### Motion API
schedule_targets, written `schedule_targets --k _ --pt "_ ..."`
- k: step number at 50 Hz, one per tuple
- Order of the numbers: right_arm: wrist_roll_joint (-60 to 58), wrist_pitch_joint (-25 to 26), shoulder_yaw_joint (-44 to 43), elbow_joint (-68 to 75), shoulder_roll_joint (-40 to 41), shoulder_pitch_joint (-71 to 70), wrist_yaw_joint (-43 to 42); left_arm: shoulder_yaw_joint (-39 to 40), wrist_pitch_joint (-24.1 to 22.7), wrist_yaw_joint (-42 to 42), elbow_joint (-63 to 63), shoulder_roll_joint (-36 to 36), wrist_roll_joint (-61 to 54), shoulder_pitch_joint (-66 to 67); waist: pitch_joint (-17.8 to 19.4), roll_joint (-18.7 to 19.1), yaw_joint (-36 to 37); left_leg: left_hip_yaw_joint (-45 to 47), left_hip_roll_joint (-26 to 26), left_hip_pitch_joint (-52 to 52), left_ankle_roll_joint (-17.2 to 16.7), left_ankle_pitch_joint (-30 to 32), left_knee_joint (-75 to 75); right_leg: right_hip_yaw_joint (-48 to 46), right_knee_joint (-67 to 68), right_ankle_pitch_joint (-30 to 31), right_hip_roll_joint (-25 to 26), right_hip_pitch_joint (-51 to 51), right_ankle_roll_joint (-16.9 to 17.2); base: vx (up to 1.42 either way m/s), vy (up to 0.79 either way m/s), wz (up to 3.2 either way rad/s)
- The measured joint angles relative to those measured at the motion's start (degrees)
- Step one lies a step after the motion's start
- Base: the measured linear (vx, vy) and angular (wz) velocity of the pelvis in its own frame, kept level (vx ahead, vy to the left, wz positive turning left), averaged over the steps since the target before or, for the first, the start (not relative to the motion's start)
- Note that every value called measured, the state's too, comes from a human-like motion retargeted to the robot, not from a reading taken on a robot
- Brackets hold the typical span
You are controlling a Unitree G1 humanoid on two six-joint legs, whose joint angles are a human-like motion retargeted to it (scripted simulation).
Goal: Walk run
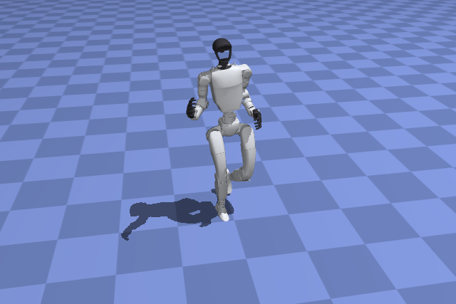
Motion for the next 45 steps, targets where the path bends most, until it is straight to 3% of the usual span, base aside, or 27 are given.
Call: schedule_targets --k 2,4,5,7,9,11,12,13,15,17,18,20,22,25,28,32,33,35,36,37,38,39,40,42,45 --pt "-3.15 -1.39 1.60 -0.14 -0.45 -2.17 -1.94 1.47 -1.07 0.62 1.26 -0.85 -0.31 3.76 0.63 -1.97 5.30 3.81 0.83 -6.91 4.97 -4.61 -7.11 6.75 -3.96 3.46 3.98 6.25 0.00 1.85 -0.23 -1.46" --pt "-5.26 -1.04 1.66 0.22 -0.17 -3.14 -2.98 2.97 -2.12 1.02 1.52 -0.14 0.84 6.43 1.68 -3.16 8.89 2.91 0.18 -12.89 6.55 -8.20 -16.74 1.06 -10.39 15.33 3.12 13.83 1.70 1.92 -0.36 -0.49" --pt "-5.64 -0.57 2.07 0.46 -0.06 -3.37 -3.04 3.65 -2.43 1.46 1.39 0.48 1.45 7.42 1.90 -4.51 11.32 3.95 -0.65 -15.13 7.81 -10.16 -23.01 -1.94 -13.69 22.90 1.09 17.77 4.24 1.75 -0.35 -0.83" --pt "-5.45 0.82 3.35 1.15 0.73 -3.09 -2.91 4.54 -2.43 2.49 0.72 2.56 2.58 8.41 2.37 -7.70 15.61 5.47 -3.32 -16.58 10.61 -11.98 -39.08 -0.01 -16.54 37.08 0.04 23.79 12.75 1.87 -0.36 -0.91" --pt "-4.88 1.90 4.49 1.41 1.76 -2.59 -2.46 5.39 -1.90 3.02 -0.62 4.45 3.23 8.48 4.51 -10.85 18.00 4.02 -7.48 -14.80 11.08 -13.11 -54.33 -1.55 -10.74 41.42 -3.41 27.30 20.27 2.32 -0.37 -0.69" --pt "-4.37 2.19 5.45 1.26 2.50 -2.65 -1.69 5.88 -1.09 3.03 -2.73 5.91 2.82 7.31 6.59 -12.32 17.99 2.27 -8.34 -13.08 7.91 -14.70 -63.51 -0.76 -4.12 41.42 -3.62 29.93 24.14 2.06 -0.32 0.01" --pt "-4.19 2.21 6.02 1.18 2.84 -2.86 -1.32 5.82 -0.52 3.05 -4.14 6.75 2.30 6.42 7.13 -11.74 17.16 2.44 -6.87 -12.24 6.24 -15.71 -65.45 -0.04 -1.94 41.42 -1.49 31.16 24.16 2.12 -0.32 0.51" --pt "-4.03 2.26 6.93 1.14 3.17 -3.23 -0.98 5.68 0.25 3.20 -5.91 7.68 1.62 5.44 7.29 -9.80 16.51 3.14 -4.02 -11.30 4.76 -16.69 -65.53 -0.17 -1.19 41.42 2.28 32.51 21.89 2.14 -0.38 0.26" --pt "-3.07 2.42 8.89 0.24 3.12 -3.90 -0.32 4.78 1.38 4.09 -10.02 9.66 0.73 2.76 7.06 -4.88 15.32 0.46 0.98 -11.09 7.12 -3.49 -60.02 -3.63 1.78 39.55 9.03 33.50 15.12 2.17 -0.58 0.38" --pt "-1.83 1.99 9.38 -0.61 3.25 -1.19 1.77 2.93 1.32 5.84 -11.53 10.60 1.12 -0.19 3.98 -6.25 10.73 -4.58 -2.30 -13.61 13.24 -12.71 -43.77 -12.09 10.57 33.87 10.68 27.50 8.14 2.50 -0.44 1.22" --pt "-0.91 1.70 8.33 -0.09 3.70 1.28 3.22 2.46 0.70 6.58 -10.28 9.08 0.90 -3.18 2.71 -5.71 11.68 -9.81 -5.35 -13.57 13.09 -13.99 -39.48 -11.39 19.72 28.13 8.19 23.62 8.49 2.37 0.30 0.33" --pt "-0.04 1.26 14.94 2.73 4.69 1.81 2.49 5.54 1.54 6.72 -8.00 3.58 -4.89 -12.00 1.60 -7.60 9.39 -2.64 -2.46 -12.11 10.42 -18.34 -34.22 -4.41 30.04 19.28 5.76 13.11 7.78 1.71 0.04 -0.50" --pt "1.18 1.61 15.82 4.73 5.37 2.96 2.43 0.62 2.82 6.11 -8.92 -0.08 -11.69 -17.38 0.46 -6.86 8.45 -1.59 -2.25 -4.67 8.97 -19.48 -38.16 -1.20 24.91 14.71 7.15 6.83 8.85 1.39 -0.28 0.35" --pt "1.64 4.11 14.23 6.64 6.10 3.92 7.11 -5.22 4.71 7.03 -13.48 0.77 -16.44 -21.31 1.68 -4.27 2.80 -4.20 -2.98 4.14 5.05 -11.96 -45.74 -2.97 10.79 11.79 0.95 0.27 9.80 1.35 -0.32 1.16" --pt "0.24 4.86 12.80 7.32 6.88 5.24 7.97 -7.11 5.16 8.47 -16.48 3.79 -14.98 -23.54 2.79 -3.54 -2.39 -2.41 -3.31 13.35 1.12 -1.94 -52.21 -0.20 -9.67 10.97 -4.04 -1.81 12.79 1.36 -0.34 1.02" --pt "-3.03 4.35 12.62 6.29 7.10 5.08 5.86 -8.78 7.66 8.45 -20.26 10.01 -15.76 -26.71 5.36 -2.03 -7.08 2.30 -0.05 25.26 -4.93 8.95 -56.89 5.17 -26.22 2.17 -6.87 -1.70 14.73 1.23 -0.35 0.55" --pt "-3.84 4.45 12.18 5.67 6.88 4.65 5.13 -9.90 8.69 7.89 -21.17 11.82 -16.36 -27.51 6.23 -2.09 -8.35 0.30 -0.06 26.96 -6.80 10.98 -55.30 4.52 -26.36 2.27 -7.76 -1.27 14.92 1.48 -0.61 1.09" --pt "-4.56 4.69 12.54 4.16 5.91 4.00 4.06 -11.22 9.94 5.50 -22.40 15.01 -16.30 -28.61 7.13 -4.27 -11.84 -4.16 -1.64 28.63 -12.11 14.40 -48.33 -0.23 -21.34 11.03 -11.62 -0.12 16.68 1.47 -0.71 1.54" --pt "-4.21 4.77 13.79 2.92 5.27 4.05 3.62 -10.60 9.80 3.69 -22.18 16.03 -15.81 -28.74 6.27 -4.71 -13.47 -5.41 -1.67 26.83 -14.87 16.18 -42.39 -7.62 -16.95 16.97 -14.00 -1.28 10.52 1.29 -0.71 1.41" --pt "-3.73 4.77 15.06 2.05 4.68 4.34 3.17 -9.90 9.30 1.88 -21.45 16.49 -15.06 -28.22 5.63 -4.71 -14.51 -6.03 -0.77 25.25 -16.66 17.74 -35.94 -9.14 -12.39 19.92 -13.25 -1.90 6.12 1.52 -0.90 1.05" --pt "-3.02 4.62 16.36 1.94 4.20 5.12 2.74 -9.02 8.08 0.04 -19.71 15.83 -13.78 -26.38 5.45 -3.81 -14.38 -5.39 2.02 24.10 -16.51 18.83 -28.47 1.10 -7.49 16.89 -6.27 -1.42 5.27 1.62 -0.97 1.30" --pt "-1.76 4.80 15.02 2.84 4.53 4.48 3.15 -9.02 6.24 -1.50 -17.01 13.98 -12.42 -25.04 5.62 -2.57 -14.40 -7.82 5.31 21.27 -15.54 17.63 -20.98 -2.00 -4.28 15.09 -6.04 -0.29 4.91 1.45 -0.87 1.89" --pt "-0.25 5.15 12.36 4.24 5.25 3.14 4.00 -9.46 4.09 -2.88 -13.83 11.55 -11.03 -23.95 5.99 -1.17 -14.52 -11.78 8.85 17.60 -14.17 15.30 -13.47 -11.77 -1.90 13.91 -9.19 1.18 4.79 1.01 -0.60 1.24" --pt "-0.75 4.84 13.66 5.81 5.90 0.44 4.29 -8.06 2.01 -3.20 -8.54 5.59 -10.26 -20.83 4.99 -3.32 -10.76 -8.46 5.27 12.33 -8.53 8.98 -10.12 -6.77 -3.10 12.89 -5.83 2.87 3.18 0.93 -0.57 -0.73" --pt "-2.40 4.18 16.33 7.05 6.15 -1.10 3.67 -7.77 3.10 -4.32 -2.85 -0.16 -10.62 -14.35 5.14 -4.84 -6.99 -1.48 3.72 5.31 -0.16 2.23 -14.00 -3.65 -7.90 15.42 -3.71 7.30 3.15 0.83 -0.35 -0.94"
